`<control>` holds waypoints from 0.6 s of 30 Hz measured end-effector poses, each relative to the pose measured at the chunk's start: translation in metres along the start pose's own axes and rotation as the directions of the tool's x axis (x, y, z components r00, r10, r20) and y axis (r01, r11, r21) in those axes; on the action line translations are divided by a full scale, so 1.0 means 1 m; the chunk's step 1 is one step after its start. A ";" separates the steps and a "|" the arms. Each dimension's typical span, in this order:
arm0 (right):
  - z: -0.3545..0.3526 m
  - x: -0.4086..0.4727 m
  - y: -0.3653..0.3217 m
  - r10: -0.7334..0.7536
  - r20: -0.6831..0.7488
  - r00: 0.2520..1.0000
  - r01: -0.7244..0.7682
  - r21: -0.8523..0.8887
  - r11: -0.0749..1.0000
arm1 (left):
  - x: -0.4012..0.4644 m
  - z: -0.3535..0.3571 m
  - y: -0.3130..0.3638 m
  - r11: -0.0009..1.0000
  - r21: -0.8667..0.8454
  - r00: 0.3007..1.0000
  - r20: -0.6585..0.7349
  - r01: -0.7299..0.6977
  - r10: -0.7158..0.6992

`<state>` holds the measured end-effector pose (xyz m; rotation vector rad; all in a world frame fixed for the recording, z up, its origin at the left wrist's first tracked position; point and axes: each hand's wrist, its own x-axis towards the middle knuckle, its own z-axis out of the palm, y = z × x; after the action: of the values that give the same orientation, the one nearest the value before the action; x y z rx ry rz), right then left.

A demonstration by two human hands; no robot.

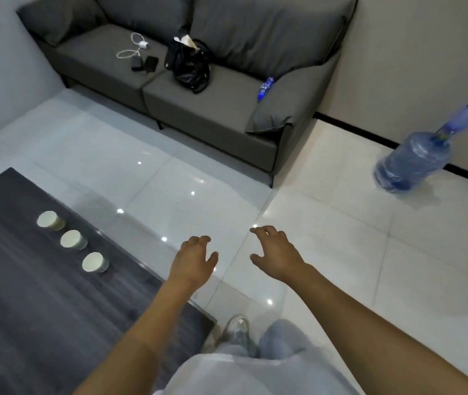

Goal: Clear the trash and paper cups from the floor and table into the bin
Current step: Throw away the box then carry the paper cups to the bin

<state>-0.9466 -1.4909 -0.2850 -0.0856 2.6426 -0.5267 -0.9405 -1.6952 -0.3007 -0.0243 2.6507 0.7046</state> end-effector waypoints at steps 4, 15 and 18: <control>-0.024 0.061 -0.012 -0.077 0.075 0.994 0.080 -0.045 0.996 | 0.038 -0.020 -0.006 0.993 -0.046 0.994 -0.020 0.110 -0.111; -0.096 0.240 -0.067 -0.377 0.281 0.883 0.437 -0.194 0.878 | 0.132 -0.070 -0.012 0.872 -0.270 0.873 -0.165 0.408 -0.459; -0.103 0.277 -0.095 -0.438 0.345 0.830 0.525 -0.217 0.823 | 0.142 -0.079 -0.024 0.813 -0.331 0.806 -0.200 0.479 -0.557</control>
<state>-1.2431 -1.5817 -0.2771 -0.8900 2.3813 -0.2277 -1.0979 -1.7421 -0.3031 -0.9716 2.5885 0.8995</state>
